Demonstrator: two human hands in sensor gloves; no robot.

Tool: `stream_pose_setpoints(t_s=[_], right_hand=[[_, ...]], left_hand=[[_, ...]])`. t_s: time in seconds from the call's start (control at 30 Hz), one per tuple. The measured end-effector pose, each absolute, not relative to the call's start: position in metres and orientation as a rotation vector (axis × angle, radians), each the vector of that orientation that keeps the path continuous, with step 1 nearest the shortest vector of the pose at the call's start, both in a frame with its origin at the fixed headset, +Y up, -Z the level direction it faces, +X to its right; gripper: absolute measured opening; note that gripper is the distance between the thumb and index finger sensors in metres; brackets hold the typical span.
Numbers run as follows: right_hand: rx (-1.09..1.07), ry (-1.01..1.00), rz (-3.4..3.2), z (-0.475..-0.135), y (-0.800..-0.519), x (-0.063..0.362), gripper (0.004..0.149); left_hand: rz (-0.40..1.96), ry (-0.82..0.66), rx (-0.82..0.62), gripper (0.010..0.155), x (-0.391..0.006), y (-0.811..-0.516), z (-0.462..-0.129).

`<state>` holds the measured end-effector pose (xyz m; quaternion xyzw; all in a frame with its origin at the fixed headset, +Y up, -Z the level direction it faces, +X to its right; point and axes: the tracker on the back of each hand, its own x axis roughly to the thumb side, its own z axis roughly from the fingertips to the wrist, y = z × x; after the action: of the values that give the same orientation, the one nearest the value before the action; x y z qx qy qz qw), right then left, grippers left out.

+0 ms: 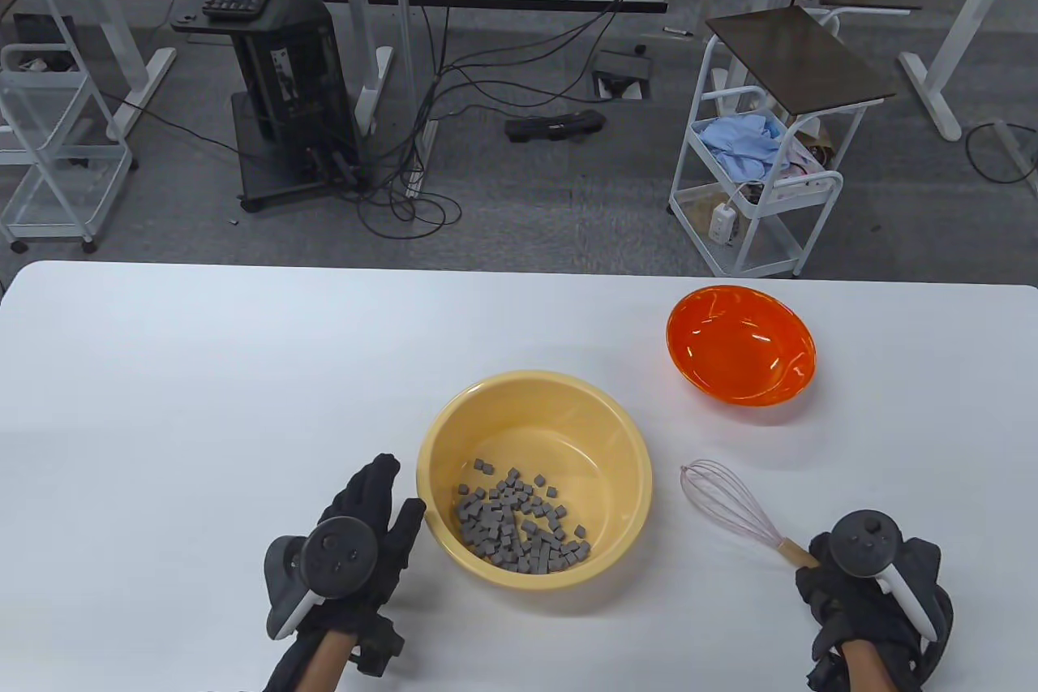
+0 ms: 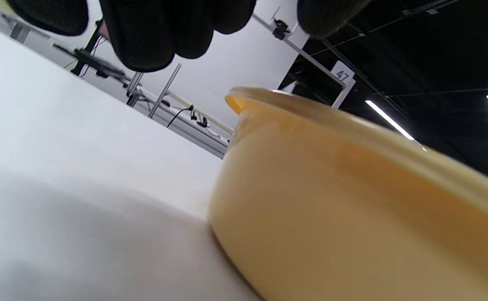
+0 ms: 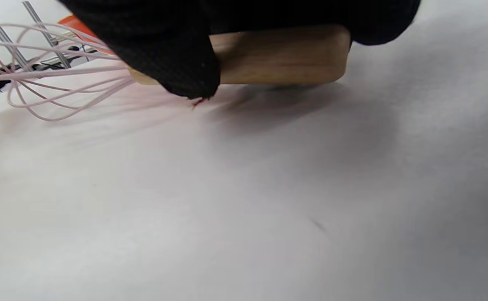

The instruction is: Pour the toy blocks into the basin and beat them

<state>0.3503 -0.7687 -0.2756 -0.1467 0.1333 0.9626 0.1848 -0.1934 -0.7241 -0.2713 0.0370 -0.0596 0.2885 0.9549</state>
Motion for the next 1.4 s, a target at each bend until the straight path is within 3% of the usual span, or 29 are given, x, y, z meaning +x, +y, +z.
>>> stream_pose_setpoints(t_s=[0.33,0.47,0.67,0.9,1.03,1.2,1.4], right_hand=[[-0.251,0.136,2.532,-0.265,-0.753,0.355,0.054],[-0.182,0.015,2.43,-0.26,-0.744,0.357,0.053],[0.092,-0.179,2.034,-0.257,-0.725,0.332,0.051],[0.327,-0.155,2.152,-0.267,-0.68,0.259,0.047],[0.392,-0.027,2.311,-0.284,-0.658,0.205,0.044],[0.457,0.027,2.389,-0.305,-0.665,0.145,0.044],[0.53,0.155,2.339,-0.31,-0.687,0.119,0.042]], left_hand=[[0.747,-0.002,-0.147,0.076,-0.175,-0.747,-0.291],[0.913,-0.001,-0.111,0.071,-0.174,-0.762,-0.29],[1.034,-0.038,-0.075,0.07,-0.18,-0.776,-0.289],[1.301,-0.05,-0.186,0.068,-0.189,-0.79,-0.293],[1.346,-0.056,-0.2,0.068,-0.192,-0.793,-0.295],[1.396,-0.06,-0.215,0.068,-0.193,-0.796,-0.294],[1.388,-0.053,-0.2,0.066,-0.194,-0.797,-0.294]])
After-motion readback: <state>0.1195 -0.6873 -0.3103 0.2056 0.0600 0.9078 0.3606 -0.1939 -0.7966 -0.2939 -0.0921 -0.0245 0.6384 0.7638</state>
